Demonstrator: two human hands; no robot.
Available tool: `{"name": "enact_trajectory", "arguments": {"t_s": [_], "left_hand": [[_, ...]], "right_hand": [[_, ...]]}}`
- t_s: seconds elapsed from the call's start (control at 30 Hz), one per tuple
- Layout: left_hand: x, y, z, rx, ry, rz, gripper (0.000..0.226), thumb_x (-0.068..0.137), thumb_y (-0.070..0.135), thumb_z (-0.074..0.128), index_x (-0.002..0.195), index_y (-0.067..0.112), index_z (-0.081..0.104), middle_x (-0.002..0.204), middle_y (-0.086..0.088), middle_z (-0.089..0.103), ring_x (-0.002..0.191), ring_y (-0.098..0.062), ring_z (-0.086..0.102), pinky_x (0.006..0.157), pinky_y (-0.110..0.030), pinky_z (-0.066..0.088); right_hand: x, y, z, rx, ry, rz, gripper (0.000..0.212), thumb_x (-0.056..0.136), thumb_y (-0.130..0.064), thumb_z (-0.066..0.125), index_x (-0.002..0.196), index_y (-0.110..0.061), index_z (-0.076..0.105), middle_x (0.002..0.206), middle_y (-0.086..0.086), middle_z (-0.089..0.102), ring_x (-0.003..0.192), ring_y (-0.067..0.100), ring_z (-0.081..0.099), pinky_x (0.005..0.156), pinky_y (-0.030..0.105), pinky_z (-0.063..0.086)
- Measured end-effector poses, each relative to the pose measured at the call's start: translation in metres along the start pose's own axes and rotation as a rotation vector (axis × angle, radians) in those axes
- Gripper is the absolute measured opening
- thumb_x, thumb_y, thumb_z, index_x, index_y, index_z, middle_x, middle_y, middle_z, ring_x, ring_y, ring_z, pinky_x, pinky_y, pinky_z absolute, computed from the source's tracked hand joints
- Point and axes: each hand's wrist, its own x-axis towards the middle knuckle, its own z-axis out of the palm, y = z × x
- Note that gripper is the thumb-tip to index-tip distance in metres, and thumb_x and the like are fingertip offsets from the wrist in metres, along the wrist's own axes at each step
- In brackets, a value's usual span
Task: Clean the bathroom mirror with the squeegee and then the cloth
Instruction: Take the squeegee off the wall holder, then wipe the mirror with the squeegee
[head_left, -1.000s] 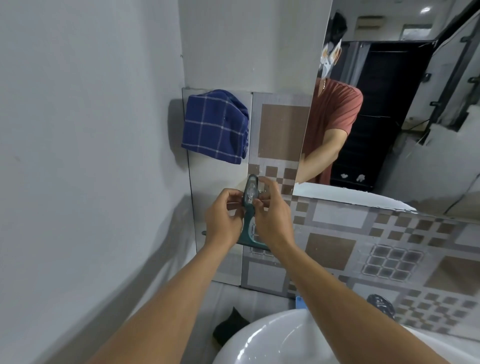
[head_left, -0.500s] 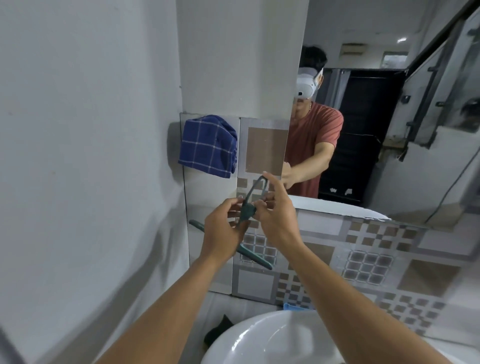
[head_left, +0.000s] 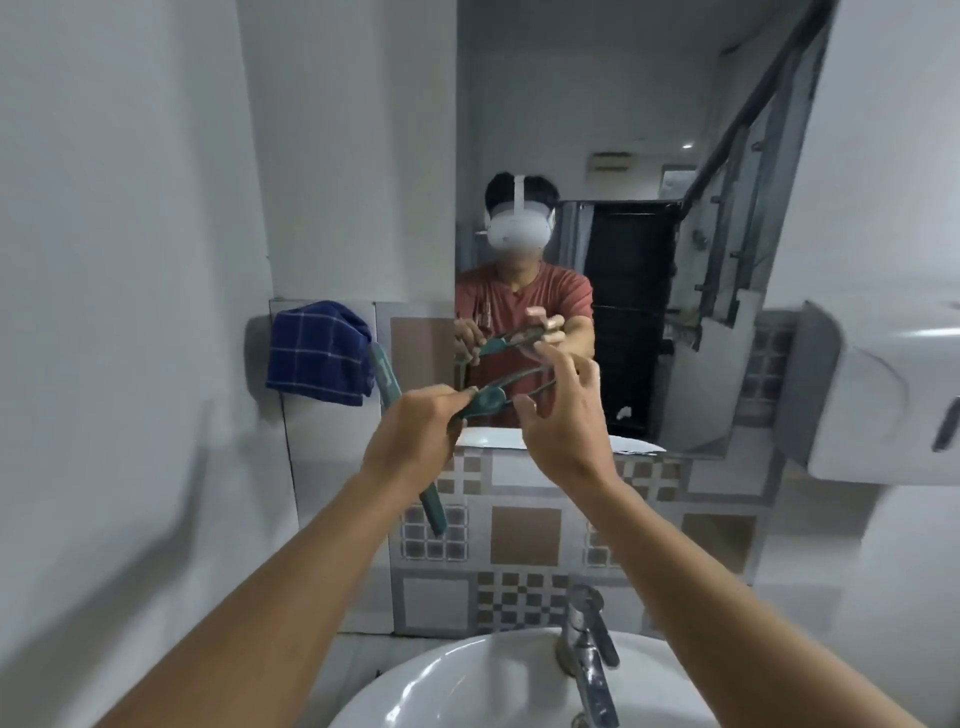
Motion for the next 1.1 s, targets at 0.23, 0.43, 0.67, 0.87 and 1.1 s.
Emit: {"name": "enact_trajectory", "arguments": {"t_s": [0.23, 0.43, 0.67, 0.87, 1.1], "left_hand": [[0.072, 0.054, -0.018, 0.103, 0.0, 0.266, 0.021, 0.095, 0.001, 0.061, 0.111, 0.008, 0.073, 0.088, -0.008, 0.07, 0.077, -0.027, 0.069, 0.068, -0.029, 0.055], [0.113, 0.075, -0.027, 0.145, 0.173, 0.31, 0.048, 0.082, -0.009, 0.071, 0.126, 0.009, 0.067, 0.112, -0.008, 0.072, 0.101, -0.027, 0.067, 0.085, -0.04, 0.06], [0.089, 0.063, 0.005, 0.071, 0.415, 0.256, 0.012, 0.092, 0.015, 0.062, 0.101, 0.01, 0.067, 0.1, -0.008, 0.069, 0.092, -0.021, 0.061, 0.079, -0.031, 0.055], [0.094, 0.035, 0.037, 0.157, 0.249, 0.091, 0.034, 0.084, 0.026, 0.074, 0.114, 0.015, 0.064, 0.117, -0.002, 0.063, 0.11, -0.02, 0.06, 0.089, -0.032, 0.058], [0.135, 0.031, 0.045, 0.289, 0.222, 0.02, 0.082, 0.081, 0.039, 0.076, 0.152, 0.018, 0.04, 0.155, -0.016, 0.034, 0.143, -0.032, 0.037, 0.112, -0.043, 0.044]], "right_hand": [[0.042, -0.001, -0.078, -0.643, -0.11, -0.382, 0.049, 0.094, -0.049, 0.059, 0.137, -0.026, 0.054, 0.128, 0.004, 0.063, 0.121, 0.029, 0.056, 0.106, 0.05, 0.038], [0.085, -0.011, -0.116, -0.759, -0.068, -0.535, 0.05, 0.095, -0.053, 0.045, 0.128, -0.018, 0.057, 0.12, 0.01, 0.061, 0.108, 0.034, 0.061, 0.093, 0.047, 0.048], [0.135, -0.031, -0.136, -0.748, 0.046, -0.649, 0.043, 0.097, -0.043, 0.051, 0.132, -0.019, 0.054, 0.108, 0.007, 0.061, 0.086, 0.028, 0.066, 0.067, 0.043, 0.058], [0.188, -0.057, -0.142, -0.737, 0.099, -0.652, 0.04, 0.101, -0.04, 0.055, 0.138, -0.025, 0.053, 0.108, 0.006, 0.057, 0.084, 0.025, 0.064, 0.058, 0.032, 0.046], [0.241, -0.09, -0.139, -0.725, 0.073, -0.743, 0.037, 0.103, -0.036, 0.05, 0.139, -0.028, 0.052, 0.114, 0.004, 0.061, 0.102, 0.026, 0.061, 0.083, 0.039, 0.052]]}}
